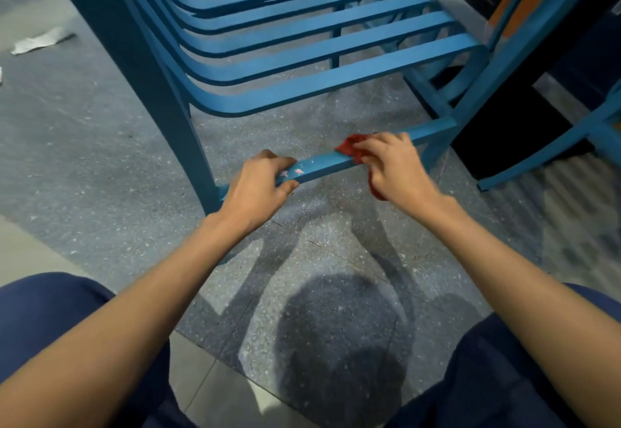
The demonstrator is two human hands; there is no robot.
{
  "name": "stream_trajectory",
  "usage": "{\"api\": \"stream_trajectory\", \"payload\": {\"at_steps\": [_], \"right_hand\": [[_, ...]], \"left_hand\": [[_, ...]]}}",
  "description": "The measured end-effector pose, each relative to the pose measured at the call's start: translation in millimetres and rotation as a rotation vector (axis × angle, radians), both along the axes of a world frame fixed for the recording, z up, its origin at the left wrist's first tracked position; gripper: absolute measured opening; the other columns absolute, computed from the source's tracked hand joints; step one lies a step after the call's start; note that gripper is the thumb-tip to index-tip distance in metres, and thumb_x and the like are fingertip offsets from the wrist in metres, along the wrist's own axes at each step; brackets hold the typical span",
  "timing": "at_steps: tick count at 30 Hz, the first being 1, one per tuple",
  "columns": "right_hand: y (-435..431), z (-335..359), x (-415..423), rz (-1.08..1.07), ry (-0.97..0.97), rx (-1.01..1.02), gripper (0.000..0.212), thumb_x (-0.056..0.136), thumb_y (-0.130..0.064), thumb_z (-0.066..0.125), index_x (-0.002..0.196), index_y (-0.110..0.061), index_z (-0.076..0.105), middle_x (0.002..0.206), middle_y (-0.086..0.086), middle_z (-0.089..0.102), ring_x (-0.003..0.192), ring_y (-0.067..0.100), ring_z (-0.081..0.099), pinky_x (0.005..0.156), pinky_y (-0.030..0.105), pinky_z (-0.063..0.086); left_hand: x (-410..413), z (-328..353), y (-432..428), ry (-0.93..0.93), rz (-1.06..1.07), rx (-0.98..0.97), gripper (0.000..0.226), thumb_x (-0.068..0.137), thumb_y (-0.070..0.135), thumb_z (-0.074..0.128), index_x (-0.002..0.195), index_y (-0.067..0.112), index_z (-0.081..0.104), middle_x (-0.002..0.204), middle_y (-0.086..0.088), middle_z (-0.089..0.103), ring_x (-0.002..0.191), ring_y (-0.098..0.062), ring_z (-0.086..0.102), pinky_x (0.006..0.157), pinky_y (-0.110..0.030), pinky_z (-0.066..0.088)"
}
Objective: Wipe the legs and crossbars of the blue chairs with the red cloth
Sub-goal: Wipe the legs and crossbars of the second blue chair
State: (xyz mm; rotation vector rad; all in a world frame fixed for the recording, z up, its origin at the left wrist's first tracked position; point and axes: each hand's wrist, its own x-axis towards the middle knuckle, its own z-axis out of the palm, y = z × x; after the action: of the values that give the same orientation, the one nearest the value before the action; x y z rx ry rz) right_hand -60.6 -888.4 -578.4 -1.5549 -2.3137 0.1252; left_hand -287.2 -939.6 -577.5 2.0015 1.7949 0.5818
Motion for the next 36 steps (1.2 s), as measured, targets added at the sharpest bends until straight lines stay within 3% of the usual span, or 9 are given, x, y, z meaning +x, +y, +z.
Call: {"api": "stream_trajectory", "payload": {"at_steps": [6,9,13,17,19,22,27,32,36], "right_hand": [[10.9,6.6,-41.2,-0.261,-0.007,-0.025,0.026,0.095,-0.01,0.045,0.111,-0.005,0.066,0.111,0.015,0.06,0.109,0.032,0.041,0.098,0.039,0.031],[-12.8,3.4,-74.0,-0.161,0.034,0.008,0.027,0.096,-0.012,0.048,0.117,-0.006,0.064,0.116,0.012,0.06,0.11,0.029,0.04,0.098,0.035,0.031],[-31.8,-0.4,-85.6,0.061,0.162,0.031,0.027,0.092,-0.006,0.054,0.114,-0.007,0.068,0.107,0.012,0.064,0.094,0.024,0.043,0.086,0.025,0.025],[-18.8,-0.6,-64.6,0.016,0.133,-0.001,0.026,0.092,-0.011,0.053,0.113,-0.013,0.069,0.106,0.008,0.065,0.096,0.027,0.047,0.078,0.019,0.02],[-6.2,-2.7,-59.2,-0.075,0.106,0.0,0.027,0.094,-0.014,0.049,0.112,-0.015,0.069,0.107,0.005,0.066,0.097,0.027,0.049,0.078,0.021,0.019],[-0.6,-4.5,-66.8,-0.21,0.096,0.009,0.028,0.095,-0.015,0.046,0.112,-0.015,0.068,0.109,0.006,0.065,0.102,0.026,0.047,0.081,0.023,0.02],[-19.7,-2.7,-95.1,-0.268,0.13,0.01,0.028,0.094,-0.01,0.047,0.113,-0.01,0.068,0.113,0.011,0.061,0.102,0.026,0.038,0.09,0.03,0.026],[-42.9,-13.2,-119.8,-0.024,0.227,0.013,0.028,0.092,-0.009,0.052,0.113,-0.014,0.07,0.107,0.006,0.064,0.096,0.023,0.042,0.082,0.019,0.021],[-43.8,-1.6,-101.5,0.098,0.181,-0.028,0.028,0.093,-0.012,0.054,0.118,-0.014,0.067,0.11,0.005,0.063,0.094,0.016,0.035,0.076,0.015,0.017]], "left_hand": [[-19.9,-1.8,-23.0,0.058,0.044,0.138,0.041,0.089,0.01,0.06,0.13,0.01,0.056,0.116,-0.012,0.057,0.099,-0.032,0.06,0.084,-0.044,0.052],[-20.0,-3.6,-24.3,0.08,0.057,0.129,0.038,0.091,0.009,0.058,0.128,0.009,0.056,0.117,-0.012,0.056,0.101,-0.034,0.059,0.084,-0.046,0.052],[-19.3,-4.5,-19.5,0.082,0.082,0.12,0.034,0.091,0.009,0.057,0.125,0.009,0.059,0.113,-0.013,0.057,0.099,-0.037,0.059,0.08,-0.047,0.051],[-19.6,-8.0,-22.9,0.053,0.059,0.142,0.034,0.092,0.007,0.056,0.125,0.007,0.059,0.115,-0.014,0.057,0.097,-0.035,0.059,0.08,-0.048,0.052],[-20.8,-9.0,-27.8,0.014,0.019,0.194,0.035,0.09,0.005,0.058,0.125,0.007,0.06,0.116,-0.011,0.057,0.098,-0.03,0.06,0.084,-0.042,0.052],[-27.2,1.1,-38.7,-0.098,-0.044,0.238,0.039,0.088,0.012,0.064,0.127,0.015,0.06,0.114,0.001,0.058,0.101,-0.011,0.056,0.09,-0.016,0.04],[-50.9,17.3,-52.5,-0.437,-0.001,-0.067,0.028,0.083,0.023,0.072,0.111,0.024,0.07,0.096,0.006,0.073,0.088,0.004,0.066,0.081,-0.007,0.047],[-81.6,19.0,-55.1,-0.321,0.066,-0.392,0.018,0.079,0.037,0.073,0.081,0.02,0.076,0.07,0.009,0.071,0.061,0.009,0.059,0.055,-0.004,0.04],[-104.2,21.0,-53.7,-0.135,0.207,-0.369,0.033,0.076,0.044,0.074,0.063,0.014,0.073,0.062,0.004,0.07,0.063,-0.005,0.064,0.056,-0.02,0.042]]}}
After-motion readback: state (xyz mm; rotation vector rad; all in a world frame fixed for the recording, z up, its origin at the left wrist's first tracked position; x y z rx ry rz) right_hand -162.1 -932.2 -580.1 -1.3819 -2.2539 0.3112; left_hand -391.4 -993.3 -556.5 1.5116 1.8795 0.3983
